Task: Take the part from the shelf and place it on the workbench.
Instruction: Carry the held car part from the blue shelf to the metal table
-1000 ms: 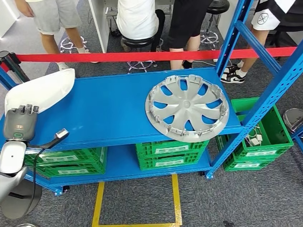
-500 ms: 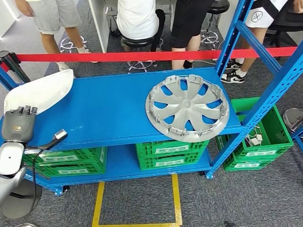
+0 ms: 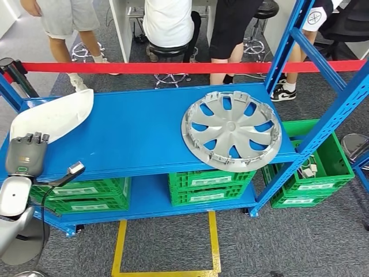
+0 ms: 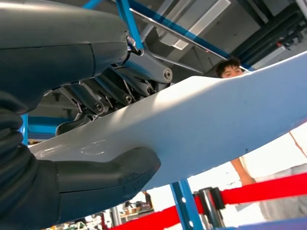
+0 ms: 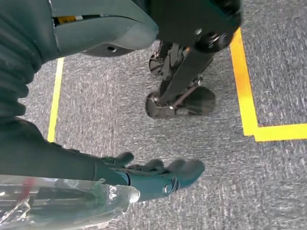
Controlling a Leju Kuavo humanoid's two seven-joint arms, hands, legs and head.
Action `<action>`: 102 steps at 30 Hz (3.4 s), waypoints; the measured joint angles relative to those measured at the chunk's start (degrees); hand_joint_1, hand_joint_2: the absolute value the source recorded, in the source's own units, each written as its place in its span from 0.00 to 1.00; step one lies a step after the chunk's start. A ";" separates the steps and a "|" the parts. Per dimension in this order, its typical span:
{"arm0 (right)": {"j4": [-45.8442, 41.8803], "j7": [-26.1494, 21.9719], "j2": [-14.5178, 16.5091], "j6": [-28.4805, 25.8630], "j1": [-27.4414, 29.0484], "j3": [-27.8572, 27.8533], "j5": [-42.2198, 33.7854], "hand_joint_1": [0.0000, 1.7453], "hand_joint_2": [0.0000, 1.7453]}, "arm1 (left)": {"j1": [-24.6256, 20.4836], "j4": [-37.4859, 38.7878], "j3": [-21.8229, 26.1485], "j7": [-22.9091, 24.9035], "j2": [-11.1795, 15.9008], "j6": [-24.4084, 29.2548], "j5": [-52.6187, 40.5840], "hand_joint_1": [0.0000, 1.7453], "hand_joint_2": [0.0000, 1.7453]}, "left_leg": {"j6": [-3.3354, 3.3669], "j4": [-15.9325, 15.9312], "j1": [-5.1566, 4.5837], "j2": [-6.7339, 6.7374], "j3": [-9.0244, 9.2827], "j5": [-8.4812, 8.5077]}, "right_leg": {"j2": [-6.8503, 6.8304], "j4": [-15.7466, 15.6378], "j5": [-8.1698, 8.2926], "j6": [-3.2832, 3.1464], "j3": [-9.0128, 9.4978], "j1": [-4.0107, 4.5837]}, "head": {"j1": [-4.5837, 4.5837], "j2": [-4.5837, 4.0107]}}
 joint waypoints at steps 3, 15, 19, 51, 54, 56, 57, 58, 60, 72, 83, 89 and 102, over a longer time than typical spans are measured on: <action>-0.01 0.01 0.01 -0.05 0.07 -0.06 0.01 0.00 1.00 | 0.50 -0.11 0.22 -0.09 -0.26 -0.28 0.00 1.00 1.00 | -0.43 0.34 0.30 0.00 -0.05 -0.10 | -0.07 -7.49 4.44 0.13 4.22 -0.05 | 0.01 0.00; 0.03 -0.28 0.11 0.04 -0.26 -0.25 0.21 0.00 1.00 | 2.16 -2.35 0.68 0.94 0.18 -1.38 0.00 1.00 1.00 | -3.63 16.53 0.37 -0.26 -7.56 -9.35 | 0.09 -15.56 8.39 -3.99 4.89 0.09 | -0.44 0.00; 0.04 -0.56 0.14 0.13 -0.23 -0.25 0.30 0.00 1.00 | 2.91 -3.31 0.83 1.21 0.66 -1.46 0.00 1.00 1.00 | -3.53 7.87 0.47 -0.27 -1.22 -4.62 | 0.13 -15.49 10.46 -3.39 2.58 0.09 | -0.50 0.00; 0.04 -1.27 1.08 -0.16 -0.39 -0.32 0.43 0.00 1.00 | 7.44 -5.63 3.17 2.05 1.93 -1.51 0.00 1.00 1.00 | -4.56 5.12 1.00 -0.46 0.08 -2.51 | -0.23 -16.80 10.45 -2.83 3.59 0.39 | -0.43 0.00; 0.03 -1.35 1.08 -0.15 -0.31 -0.32 0.39 0.00 1.00 | 7.61 -5.95 3.16 2.09 2.04 -1.51 0.00 1.00 1.00 | -3.11 0.40 0.77 -0.63 2.42 -3.48 | -0.10 -16.89 12.20 -1.84 2.89 0.55 | -0.53 0.00; 0.03 -1.35 1.08 -0.15 -0.04 -0.33 0.38 0.00 1.00 | 7.67 -5.98 3.14 2.09 2.05 -1.52 0.00 1.00 1.00 | -1.91 0.70 0.79 -0.38 1.35 -2.49 | -0.11 -16.74 11.99 -1.27 2.33 0.38 | -0.48 0.00; 0.04 -1.35 1.10 -0.13 0.11 -0.33 0.37 0.00 1.00 | 7.67 -5.99 3.14 2.09 2.06 -1.55 0.00 1.00 1.00 | -1.37 0.68 0.81 -0.29 0.69 -1.83 | -0.14 -15.32 10.16 -1.00 1.71 0.32 | -0.40 0.00; 0.05 -1.35 1.13 -0.10 0.17 -0.33 0.36 0.00 1.00 | 7.66 -6.01 3.13 2.10 2.07 -1.58 0.00 1.00 1.00 | -0.98 0.68 0.79 -0.23 -0.03 -1.13 | -0.18 -12.66 7.38 -0.79 0.83 0.27 | -0.33 0.00; 0.05 -1.36 1.16 -0.04 0.13 -0.33 0.34 0.00 1.00 | 7.75 -6.03 3.13 2.10 2.08 -1.69 0.00 1.00 1.00 | -0.61 0.73 0.55 -0.23 -1.68 0.26 | -0.21 -4.82 1.57 -0.60 -0.96 0.28 | -0.25 0.00; 0.08 -1.72 1.42 -0.57 -0.05 -0.31 2.05 0.00 1.00 | 11.51 -7.64 5.80 1.17 2.25 -2.01 0.00 1.00 1.00 | -2.95 0.55 0.52 -0.17 -7.53 5.07 | -0.08 -19.27 4.21 -3.39 12.55 1.52 | -0.39 0.00; 0.05 -1.78 2.00 -0.53 -0.09 -0.31 2.50 0.00 1.00 | 14.04 -8.81 8.14 1.03 2.61 -2.03 0.00 1.00 1.00 | -4.50 1.87 1.27 -0.40 0.32 -1.29 | -0.37 -17.35 9.40 -2.49 5.24 0.86 | -0.90 0.00; 0.05 -1.76 2.03 -0.51 0.41 -0.28 2.71 0.00 1.00 | 14.72 -9.13 8.49 0.98 2.61 -2.21 0.00 1.00 1.00 | -1.00 0.78 1.07 -0.04 -1.71 0.29 | -0.32 -11.83 4.69 -0.80 2.43 0.73 | -0.61 0.00; 0.14 -1.88 2.76 -1.56 0.00 0.73 4.63 0.00 1.00 | 26.58 -15.08 20.16 -5.15 2.19 0.10 0.00 1.00 1.00 | -2.57 0.03 0.41 0.17 -8.51 7.69 | 0.00 -18.90 1.34 -3.91 14.94 1.93 | 0.08 -0.01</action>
